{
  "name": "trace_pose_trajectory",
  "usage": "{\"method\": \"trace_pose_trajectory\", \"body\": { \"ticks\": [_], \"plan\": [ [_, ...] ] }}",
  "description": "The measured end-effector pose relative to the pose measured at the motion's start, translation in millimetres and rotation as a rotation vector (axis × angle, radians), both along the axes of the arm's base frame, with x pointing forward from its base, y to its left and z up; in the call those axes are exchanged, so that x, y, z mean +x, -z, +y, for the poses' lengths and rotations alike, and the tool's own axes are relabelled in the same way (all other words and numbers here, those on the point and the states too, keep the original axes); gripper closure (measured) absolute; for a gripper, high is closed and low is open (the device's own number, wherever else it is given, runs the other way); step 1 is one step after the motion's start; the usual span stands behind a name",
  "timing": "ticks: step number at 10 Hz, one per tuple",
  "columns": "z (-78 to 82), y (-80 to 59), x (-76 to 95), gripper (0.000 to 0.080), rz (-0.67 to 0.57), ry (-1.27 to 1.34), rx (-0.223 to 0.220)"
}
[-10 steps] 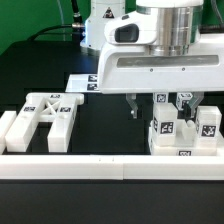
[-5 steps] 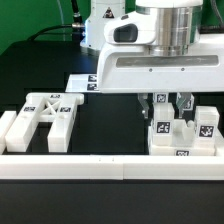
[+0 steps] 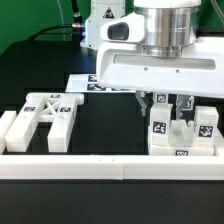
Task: Assemble chair
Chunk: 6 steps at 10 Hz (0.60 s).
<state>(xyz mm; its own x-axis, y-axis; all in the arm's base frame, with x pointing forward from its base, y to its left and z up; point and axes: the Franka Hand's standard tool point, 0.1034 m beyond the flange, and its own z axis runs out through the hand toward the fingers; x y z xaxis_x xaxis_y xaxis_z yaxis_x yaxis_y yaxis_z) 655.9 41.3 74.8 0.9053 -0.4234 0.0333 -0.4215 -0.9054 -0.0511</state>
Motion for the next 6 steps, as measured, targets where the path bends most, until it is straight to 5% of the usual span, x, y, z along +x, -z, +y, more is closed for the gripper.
{"method": "trace_pose_trajectory", "body": {
  "ticks": [6],
  "plan": [
    [3.1, 1.1, -1.1, 0.0509, 0.023, 0.555, 0.046]
  ]
}}
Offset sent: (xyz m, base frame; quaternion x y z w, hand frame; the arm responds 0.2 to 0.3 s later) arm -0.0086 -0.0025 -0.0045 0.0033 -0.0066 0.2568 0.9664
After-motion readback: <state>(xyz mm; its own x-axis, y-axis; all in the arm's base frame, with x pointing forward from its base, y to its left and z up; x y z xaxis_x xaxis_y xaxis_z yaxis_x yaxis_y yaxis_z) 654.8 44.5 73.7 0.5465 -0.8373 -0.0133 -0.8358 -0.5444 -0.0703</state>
